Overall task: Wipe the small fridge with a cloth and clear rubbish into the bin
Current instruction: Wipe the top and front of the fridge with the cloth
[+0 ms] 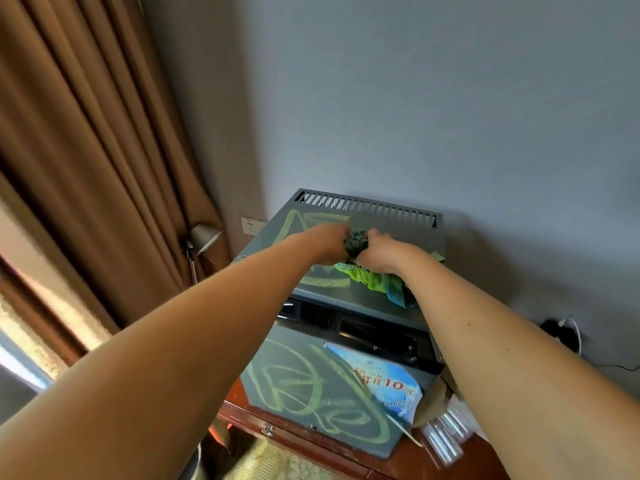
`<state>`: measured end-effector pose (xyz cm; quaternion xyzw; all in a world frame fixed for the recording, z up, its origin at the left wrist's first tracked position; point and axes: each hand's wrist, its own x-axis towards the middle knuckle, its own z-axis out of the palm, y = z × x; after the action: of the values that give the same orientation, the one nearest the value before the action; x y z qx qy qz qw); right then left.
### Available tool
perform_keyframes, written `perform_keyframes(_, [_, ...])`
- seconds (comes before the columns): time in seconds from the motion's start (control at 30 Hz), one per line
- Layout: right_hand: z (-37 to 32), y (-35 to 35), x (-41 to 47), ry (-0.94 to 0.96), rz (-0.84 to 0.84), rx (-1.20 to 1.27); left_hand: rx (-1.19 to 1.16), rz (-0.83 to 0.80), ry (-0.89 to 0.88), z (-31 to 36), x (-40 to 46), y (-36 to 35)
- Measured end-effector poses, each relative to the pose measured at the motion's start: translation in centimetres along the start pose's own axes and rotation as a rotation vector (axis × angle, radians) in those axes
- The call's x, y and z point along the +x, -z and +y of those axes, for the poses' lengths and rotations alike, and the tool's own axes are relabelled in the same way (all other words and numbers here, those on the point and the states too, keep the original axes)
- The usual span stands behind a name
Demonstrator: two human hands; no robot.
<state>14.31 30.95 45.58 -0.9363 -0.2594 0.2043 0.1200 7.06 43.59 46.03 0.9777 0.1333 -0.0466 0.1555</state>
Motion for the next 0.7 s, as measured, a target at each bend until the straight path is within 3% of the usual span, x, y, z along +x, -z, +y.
perform_keyframes(0.3, [-1.5, -2.4, -4.3, -0.013, 0.024, -0.011, -0.031, 0.022, -0.026, -0.8, -4.3, -1.2])
perform_keyframes(0.7, [-2.6, -0.3, 1.1, 0.019, -0.014, 0.011, -0.055, 0.037, 0.012, -3.0, 0.6, -0.3])
